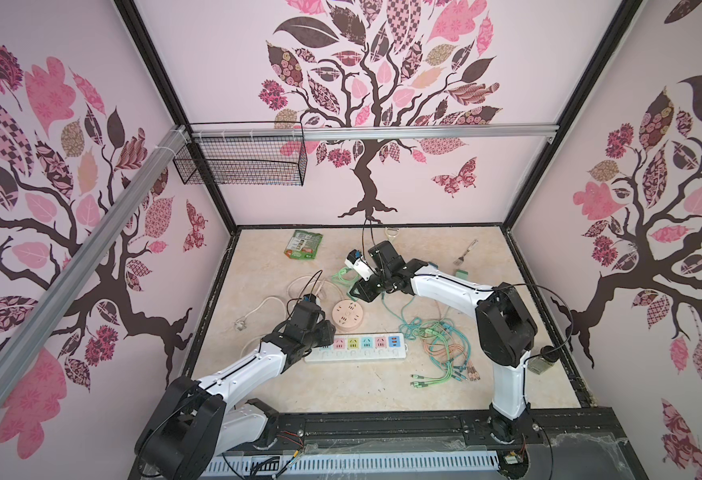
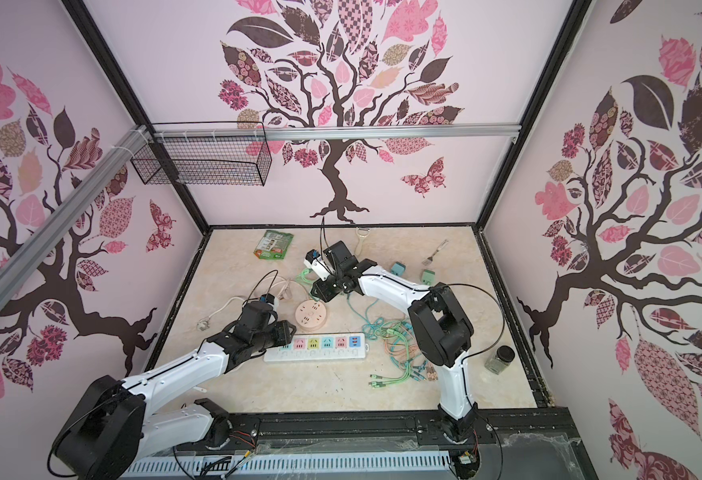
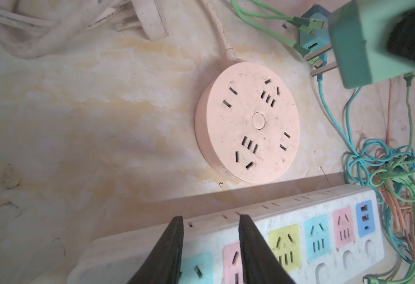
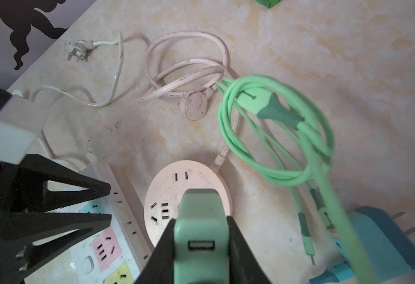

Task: Insert the plug
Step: 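Lower the charger toward the round pink socket while the left gripper moves over it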

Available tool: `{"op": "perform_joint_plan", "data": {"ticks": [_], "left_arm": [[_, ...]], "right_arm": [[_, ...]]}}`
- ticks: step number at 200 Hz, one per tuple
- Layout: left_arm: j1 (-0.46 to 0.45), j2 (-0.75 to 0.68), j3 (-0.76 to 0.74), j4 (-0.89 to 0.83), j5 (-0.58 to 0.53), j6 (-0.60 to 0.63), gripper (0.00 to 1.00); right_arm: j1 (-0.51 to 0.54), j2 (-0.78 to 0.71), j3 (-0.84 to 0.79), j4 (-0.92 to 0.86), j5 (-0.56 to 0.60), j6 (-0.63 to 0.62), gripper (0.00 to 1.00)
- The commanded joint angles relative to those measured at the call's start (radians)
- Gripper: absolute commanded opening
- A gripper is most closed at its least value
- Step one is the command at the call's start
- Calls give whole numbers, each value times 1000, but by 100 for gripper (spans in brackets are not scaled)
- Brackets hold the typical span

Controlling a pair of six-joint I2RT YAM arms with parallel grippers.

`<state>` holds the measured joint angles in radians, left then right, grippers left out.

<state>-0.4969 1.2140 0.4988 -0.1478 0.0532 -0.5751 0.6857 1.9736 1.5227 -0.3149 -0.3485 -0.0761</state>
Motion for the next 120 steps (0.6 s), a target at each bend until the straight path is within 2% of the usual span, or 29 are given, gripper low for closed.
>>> {"op": "perform_joint_plan", "data": {"ticks": [1,120], "left_arm": [[7,32,60,52,-6,8,39],[31,215,149,101,23,-4,31]], "right_arm": [[2,-18,-10,-14,-12,-9,24],[5,-35,-59,-3,-23,-15,24]]}}
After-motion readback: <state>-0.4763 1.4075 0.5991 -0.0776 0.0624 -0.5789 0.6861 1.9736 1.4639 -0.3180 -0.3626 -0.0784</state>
